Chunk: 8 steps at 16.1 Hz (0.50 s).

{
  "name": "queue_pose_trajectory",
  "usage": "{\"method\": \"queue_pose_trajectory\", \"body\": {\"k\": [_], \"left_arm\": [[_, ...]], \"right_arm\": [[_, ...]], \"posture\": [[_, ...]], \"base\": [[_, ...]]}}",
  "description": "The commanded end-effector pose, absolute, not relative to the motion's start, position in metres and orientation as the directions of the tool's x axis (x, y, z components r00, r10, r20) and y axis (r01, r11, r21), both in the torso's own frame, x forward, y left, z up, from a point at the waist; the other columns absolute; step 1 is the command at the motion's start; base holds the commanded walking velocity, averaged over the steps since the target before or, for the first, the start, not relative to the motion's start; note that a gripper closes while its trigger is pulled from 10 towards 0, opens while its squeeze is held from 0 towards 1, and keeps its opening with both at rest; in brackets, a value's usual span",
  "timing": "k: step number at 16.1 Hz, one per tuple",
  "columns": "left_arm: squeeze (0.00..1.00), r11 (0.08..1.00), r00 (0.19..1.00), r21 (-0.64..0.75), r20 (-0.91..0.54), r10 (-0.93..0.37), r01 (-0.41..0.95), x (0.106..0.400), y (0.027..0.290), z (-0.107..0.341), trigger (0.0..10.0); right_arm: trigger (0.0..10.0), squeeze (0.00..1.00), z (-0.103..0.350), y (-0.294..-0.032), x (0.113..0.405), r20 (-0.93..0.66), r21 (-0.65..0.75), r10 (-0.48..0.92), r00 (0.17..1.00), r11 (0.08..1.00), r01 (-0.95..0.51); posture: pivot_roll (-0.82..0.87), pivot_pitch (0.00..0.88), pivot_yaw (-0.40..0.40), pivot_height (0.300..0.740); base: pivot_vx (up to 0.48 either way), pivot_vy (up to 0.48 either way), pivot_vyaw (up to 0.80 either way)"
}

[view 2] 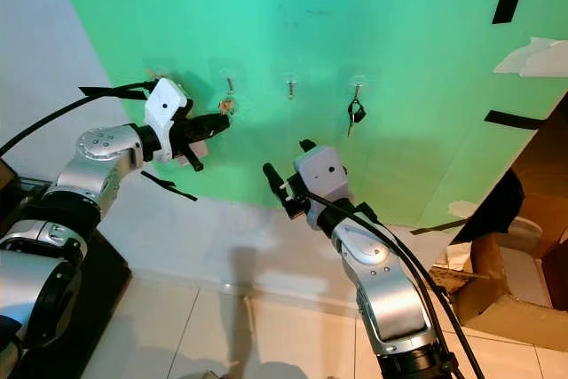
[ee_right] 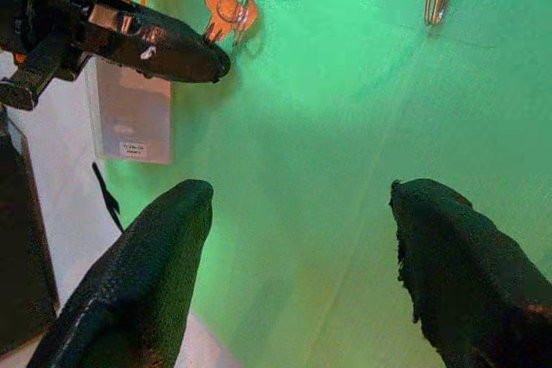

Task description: Hang keys on a hook

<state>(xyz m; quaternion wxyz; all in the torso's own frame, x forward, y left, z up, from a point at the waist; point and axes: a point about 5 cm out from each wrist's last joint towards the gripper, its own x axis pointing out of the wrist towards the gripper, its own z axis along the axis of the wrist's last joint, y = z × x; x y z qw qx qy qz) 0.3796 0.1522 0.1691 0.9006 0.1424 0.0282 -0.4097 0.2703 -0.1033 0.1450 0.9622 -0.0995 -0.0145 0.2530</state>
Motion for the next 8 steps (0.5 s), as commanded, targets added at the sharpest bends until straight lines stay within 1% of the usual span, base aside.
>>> {"method": "queue_pose_trajectory", "body": {"k": [1,3,8], "left_arm": [[0.00,0.620,0.660,0.247,-0.133,-0.739,0.745,0.382,0.152,0.180,10.0],[0.00,0.591,0.625,0.239,-0.100,-0.774,0.770,0.383,0.148,0.190,10.0],[0.00,0.607,0.633,0.228,-0.060,-0.772,0.761,0.387,0.146,0.200,10.0]], "right_arm": [[10.0,0.00,0.148,-0.099,0.270,-0.005,-0.213,0.506,0.863,0.842,-0.495],[10.0,0.00,0.148,-0.099,0.270,-0.003,-0.213,0.507,0.862,0.842,-0.496],[10.0,0.00,0.148,-0.099,0.270,0.000,-0.213,0.508,0.861,0.842,-0.496]], "posture": [[-0.07,0.000,0.093,0.740],[-0.07,0.000,0.093,0.740],[-0.07,0.000,0.093,0.740]], "base": [[0.000,0.000,0.00],[0.000,0.000,0.00],[0.000,0.000,0.00]]}}
